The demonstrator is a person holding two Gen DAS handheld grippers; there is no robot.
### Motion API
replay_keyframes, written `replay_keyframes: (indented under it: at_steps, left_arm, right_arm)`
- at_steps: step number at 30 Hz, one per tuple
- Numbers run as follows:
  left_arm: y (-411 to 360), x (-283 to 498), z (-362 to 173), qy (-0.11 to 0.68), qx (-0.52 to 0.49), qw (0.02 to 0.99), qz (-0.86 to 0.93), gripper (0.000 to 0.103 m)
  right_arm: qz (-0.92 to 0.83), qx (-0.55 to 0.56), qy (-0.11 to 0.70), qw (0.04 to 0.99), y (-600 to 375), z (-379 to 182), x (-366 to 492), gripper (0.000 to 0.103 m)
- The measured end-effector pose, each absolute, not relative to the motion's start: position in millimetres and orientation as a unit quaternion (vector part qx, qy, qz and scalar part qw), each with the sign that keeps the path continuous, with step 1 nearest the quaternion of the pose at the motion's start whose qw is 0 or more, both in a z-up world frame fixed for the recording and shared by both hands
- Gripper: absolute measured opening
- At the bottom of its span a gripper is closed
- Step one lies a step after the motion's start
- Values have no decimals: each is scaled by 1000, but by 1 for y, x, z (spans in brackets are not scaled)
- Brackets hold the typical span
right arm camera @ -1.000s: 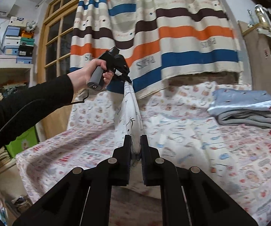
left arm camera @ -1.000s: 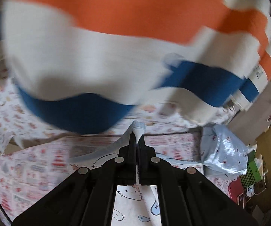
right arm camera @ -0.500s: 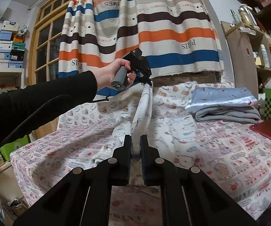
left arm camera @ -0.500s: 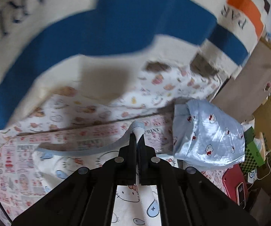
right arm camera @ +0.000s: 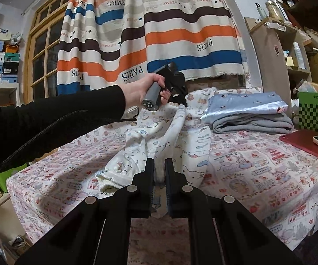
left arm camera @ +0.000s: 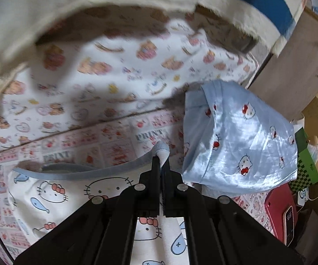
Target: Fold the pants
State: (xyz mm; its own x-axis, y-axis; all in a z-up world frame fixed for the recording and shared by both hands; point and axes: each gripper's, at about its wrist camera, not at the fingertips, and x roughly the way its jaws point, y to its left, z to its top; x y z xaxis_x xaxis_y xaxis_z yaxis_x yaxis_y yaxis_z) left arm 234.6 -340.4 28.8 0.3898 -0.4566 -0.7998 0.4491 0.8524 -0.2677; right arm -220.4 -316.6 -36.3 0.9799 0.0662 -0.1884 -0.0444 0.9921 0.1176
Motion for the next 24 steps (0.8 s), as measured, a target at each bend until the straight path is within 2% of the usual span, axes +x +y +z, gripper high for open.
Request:
replay_keyframes:
  at_steps: [12, 24]
  left_arm:
    - [-390, 233, 4, 507, 27, 816, -278, 0]
    - [-400, 234, -19, 525, 27, 806, -274, 0]
  right_arm:
    - [31, 61, 109, 992, -316, -45, -220, 9]
    - [30, 67, 123, 990, -317, -54, -220, 9]
